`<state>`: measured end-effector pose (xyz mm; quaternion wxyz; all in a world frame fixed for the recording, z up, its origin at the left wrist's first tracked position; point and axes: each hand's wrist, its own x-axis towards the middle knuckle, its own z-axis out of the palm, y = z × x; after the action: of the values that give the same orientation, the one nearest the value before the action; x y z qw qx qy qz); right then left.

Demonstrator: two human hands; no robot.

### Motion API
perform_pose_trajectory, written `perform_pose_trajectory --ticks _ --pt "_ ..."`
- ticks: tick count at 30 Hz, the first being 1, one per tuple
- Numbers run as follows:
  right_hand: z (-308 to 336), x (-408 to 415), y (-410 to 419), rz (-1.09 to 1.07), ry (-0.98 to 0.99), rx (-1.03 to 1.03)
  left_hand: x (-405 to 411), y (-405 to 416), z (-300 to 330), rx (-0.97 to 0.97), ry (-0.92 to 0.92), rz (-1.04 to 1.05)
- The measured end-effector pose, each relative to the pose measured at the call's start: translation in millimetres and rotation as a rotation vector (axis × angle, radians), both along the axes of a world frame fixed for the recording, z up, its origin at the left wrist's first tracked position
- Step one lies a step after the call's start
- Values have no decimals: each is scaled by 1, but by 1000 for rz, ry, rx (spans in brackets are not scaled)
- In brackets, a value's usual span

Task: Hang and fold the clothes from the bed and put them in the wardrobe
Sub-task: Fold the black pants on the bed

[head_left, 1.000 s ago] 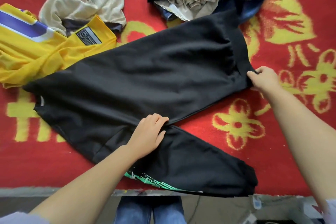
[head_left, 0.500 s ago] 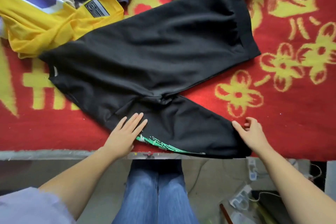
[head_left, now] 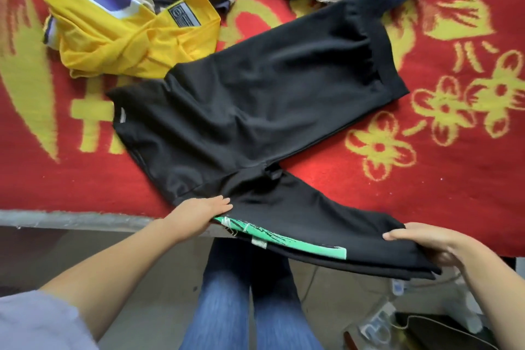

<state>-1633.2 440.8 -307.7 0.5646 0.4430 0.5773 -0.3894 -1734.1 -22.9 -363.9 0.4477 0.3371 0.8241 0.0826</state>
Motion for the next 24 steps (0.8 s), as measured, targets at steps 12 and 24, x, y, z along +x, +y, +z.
perform_pose_trajectory --ticks 12,24 --pt "31 -250 -50 -1444 520 -183 -92 -20 -8 96 -30 1009" --pt "-49 -127 -317 1179 1177 101 -192 -95 -12 -187 415 794"
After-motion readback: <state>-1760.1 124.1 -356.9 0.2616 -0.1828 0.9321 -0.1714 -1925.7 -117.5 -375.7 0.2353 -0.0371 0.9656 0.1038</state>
